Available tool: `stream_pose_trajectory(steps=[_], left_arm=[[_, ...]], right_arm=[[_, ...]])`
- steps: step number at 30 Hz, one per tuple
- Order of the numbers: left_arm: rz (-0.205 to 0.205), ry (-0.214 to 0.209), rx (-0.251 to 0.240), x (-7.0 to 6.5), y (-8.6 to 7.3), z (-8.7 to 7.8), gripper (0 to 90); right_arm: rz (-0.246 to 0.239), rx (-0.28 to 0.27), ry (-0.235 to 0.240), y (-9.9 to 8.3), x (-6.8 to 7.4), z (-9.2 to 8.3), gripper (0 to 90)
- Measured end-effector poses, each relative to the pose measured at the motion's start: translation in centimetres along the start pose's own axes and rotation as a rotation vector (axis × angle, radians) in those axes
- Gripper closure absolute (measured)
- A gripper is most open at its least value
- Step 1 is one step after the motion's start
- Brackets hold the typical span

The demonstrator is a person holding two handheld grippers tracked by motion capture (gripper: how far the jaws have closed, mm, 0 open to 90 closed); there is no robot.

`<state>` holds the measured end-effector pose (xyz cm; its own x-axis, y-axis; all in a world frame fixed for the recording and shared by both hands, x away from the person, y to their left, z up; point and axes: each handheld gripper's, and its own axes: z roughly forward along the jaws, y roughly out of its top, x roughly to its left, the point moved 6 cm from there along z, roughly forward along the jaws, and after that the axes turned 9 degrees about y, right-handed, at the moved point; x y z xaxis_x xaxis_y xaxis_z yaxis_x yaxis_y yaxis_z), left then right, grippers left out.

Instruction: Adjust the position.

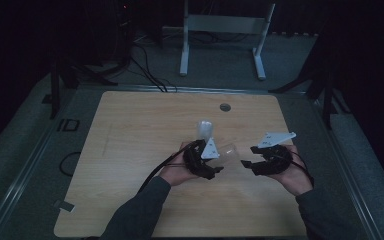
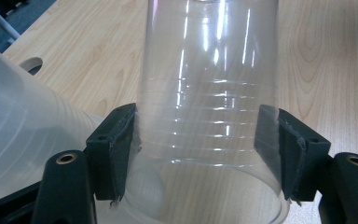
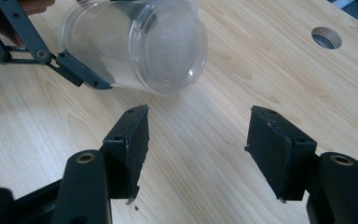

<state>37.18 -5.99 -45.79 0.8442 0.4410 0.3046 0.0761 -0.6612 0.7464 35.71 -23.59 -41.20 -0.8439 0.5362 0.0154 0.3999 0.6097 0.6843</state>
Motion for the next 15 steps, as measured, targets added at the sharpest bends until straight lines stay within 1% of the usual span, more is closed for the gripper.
stream_pose_trajectory(steps=[2,5,10,13,15], left_arm=[[0.001,-0.008,0.004,-0.11,-0.04,0.02,31.2],[0.003,-0.014,0.006,-0.21,-0.08,0.06,31.3],[0.015,-0.028,0.01,-0.44,-0.11,0.14,31.2],[0.013,-0.034,0.013,-0.56,-0.17,0.2,31.2],[0.02,-0.04,0.018,-0.61,-0.21,0.22,31.2]], right_arm=[[-0.012,0.008,0.004,0.03,0.03,0.06,38.3],[-0.014,0.02,0.01,0.01,0.15,0.13,38.4],[-0.041,0.064,0.028,-0.22,0.28,0.43,38.3],[-0.051,0.075,0.038,-0.29,0.35,0.49,38.3],[-0.051,0.081,0.039,-0.32,0.37,0.51,38.3]])
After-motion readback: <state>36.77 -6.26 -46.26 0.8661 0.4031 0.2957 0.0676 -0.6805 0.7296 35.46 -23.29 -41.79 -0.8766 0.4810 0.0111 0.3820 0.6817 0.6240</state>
